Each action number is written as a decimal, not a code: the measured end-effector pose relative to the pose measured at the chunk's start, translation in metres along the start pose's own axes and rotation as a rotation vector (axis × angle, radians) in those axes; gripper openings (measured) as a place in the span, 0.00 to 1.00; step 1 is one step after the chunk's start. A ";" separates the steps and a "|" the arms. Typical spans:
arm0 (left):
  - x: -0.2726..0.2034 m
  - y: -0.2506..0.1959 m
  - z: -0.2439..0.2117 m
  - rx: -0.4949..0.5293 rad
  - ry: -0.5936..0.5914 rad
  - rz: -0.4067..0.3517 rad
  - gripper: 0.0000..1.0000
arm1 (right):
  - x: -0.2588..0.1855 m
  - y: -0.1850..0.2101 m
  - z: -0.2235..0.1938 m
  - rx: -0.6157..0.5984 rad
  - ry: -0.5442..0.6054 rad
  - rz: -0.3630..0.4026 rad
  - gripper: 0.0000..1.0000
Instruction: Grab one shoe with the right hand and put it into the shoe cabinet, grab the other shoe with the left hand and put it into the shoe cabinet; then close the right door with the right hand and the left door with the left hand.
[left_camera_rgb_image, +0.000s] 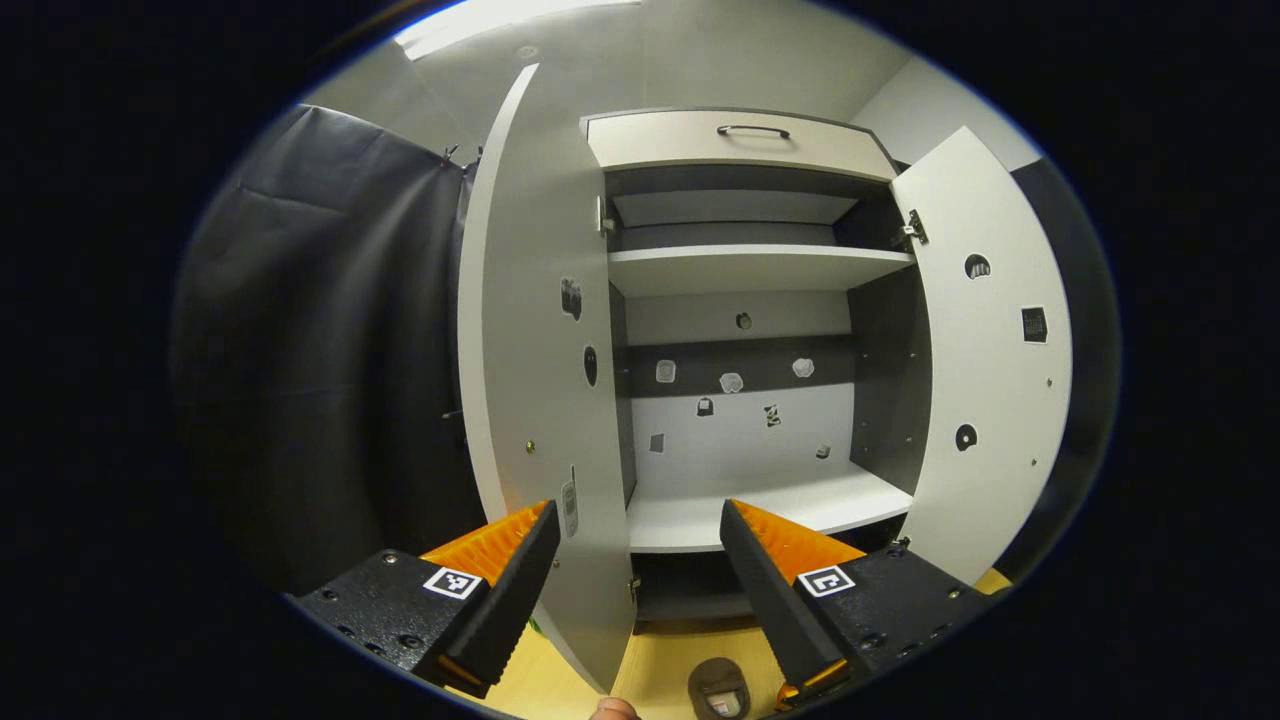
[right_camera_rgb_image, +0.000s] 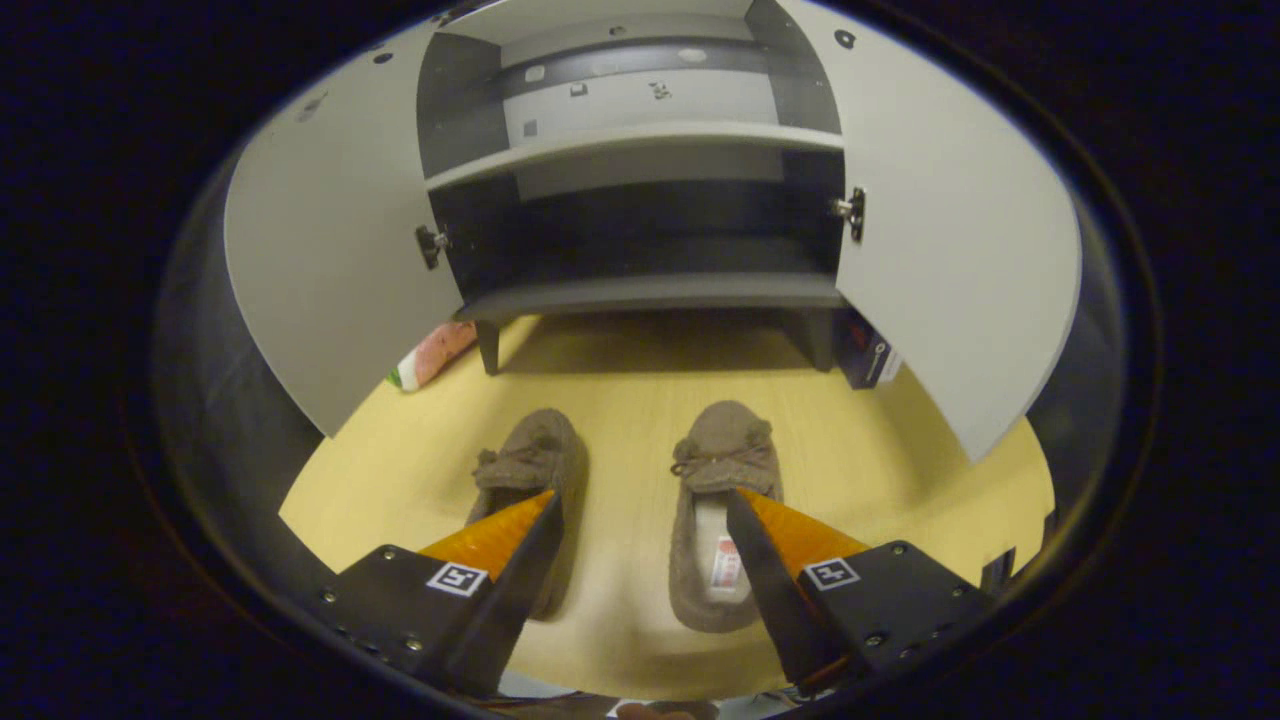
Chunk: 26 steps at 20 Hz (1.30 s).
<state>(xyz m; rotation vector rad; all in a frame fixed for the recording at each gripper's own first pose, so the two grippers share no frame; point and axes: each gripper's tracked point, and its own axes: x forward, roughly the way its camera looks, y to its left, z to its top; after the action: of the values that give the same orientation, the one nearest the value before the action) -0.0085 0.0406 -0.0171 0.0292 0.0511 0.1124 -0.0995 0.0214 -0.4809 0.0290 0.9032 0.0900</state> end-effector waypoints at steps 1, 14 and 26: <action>-0.001 0.001 -0.001 0.001 0.001 0.002 0.98 | 0.013 -0.001 -0.008 0.004 0.019 -0.004 0.99; 0.000 0.012 -0.011 -0.001 0.018 0.020 0.97 | 0.100 -0.036 -0.015 -0.094 0.078 -0.180 0.34; 0.009 0.006 -0.014 0.001 0.013 -0.021 0.97 | 0.064 -0.038 0.035 -0.051 -0.014 -0.165 0.01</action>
<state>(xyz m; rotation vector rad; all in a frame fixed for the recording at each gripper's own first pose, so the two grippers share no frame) -0.0013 0.0482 -0.0312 0.0288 0.0644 0.0914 -0.0304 -0.0104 -0.5114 -0.0916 0.8860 -0.0406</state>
